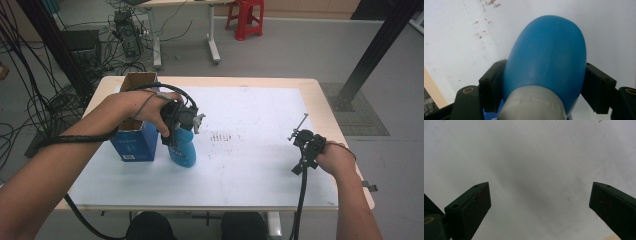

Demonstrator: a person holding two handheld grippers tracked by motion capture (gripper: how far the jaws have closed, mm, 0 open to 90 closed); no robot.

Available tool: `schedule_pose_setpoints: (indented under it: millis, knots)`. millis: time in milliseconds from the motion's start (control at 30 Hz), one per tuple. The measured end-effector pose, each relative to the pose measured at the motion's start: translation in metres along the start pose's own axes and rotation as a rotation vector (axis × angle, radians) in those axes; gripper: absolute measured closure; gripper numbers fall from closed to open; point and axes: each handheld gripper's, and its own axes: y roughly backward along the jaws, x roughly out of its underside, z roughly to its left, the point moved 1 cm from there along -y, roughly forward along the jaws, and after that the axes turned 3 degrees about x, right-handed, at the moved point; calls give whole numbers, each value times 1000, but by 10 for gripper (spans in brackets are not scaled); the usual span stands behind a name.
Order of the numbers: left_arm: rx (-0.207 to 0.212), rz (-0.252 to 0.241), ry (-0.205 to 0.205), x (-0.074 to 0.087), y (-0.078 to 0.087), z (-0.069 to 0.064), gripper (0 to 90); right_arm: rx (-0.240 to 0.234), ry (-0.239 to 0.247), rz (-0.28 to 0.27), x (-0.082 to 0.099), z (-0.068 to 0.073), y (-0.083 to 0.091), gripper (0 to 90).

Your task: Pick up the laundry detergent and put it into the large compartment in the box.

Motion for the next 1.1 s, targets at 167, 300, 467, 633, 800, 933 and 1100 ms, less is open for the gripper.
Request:
schedule_pose_setpoints:
  millis: [167, 300, 467, 633, 800, 933, 1100]
  knots:
    - [-2, 0, -9, 0, 0, 0, 316, 0, -3, 2, 0, 0, -1, 34]
    - [-5, -2, -27, 1, 0, 1, 343, 0, -3, 2, 1, -1, -1, 34]
    - [0, -1, -30, 2, -1, 2, 346, 1, -1, 1, 0, -1, -1, 35]
    - [6, 12, -32, -2, 0, 4, 350, 2, -2, 4, 0, 0, -2, 35]
    - [6, 7, -33, 0, 0, 4, 352, 4, -5, 4, 1, 0, -1, 35]
    - [5, 11, -34, -1, -1, 4, 353, 4, -4, 3, 2, 0, -1, 35]
    - [-1, 8, -29, -1, -1, 2, 353, 5, -4, 4, 2, 1, -1, 34]
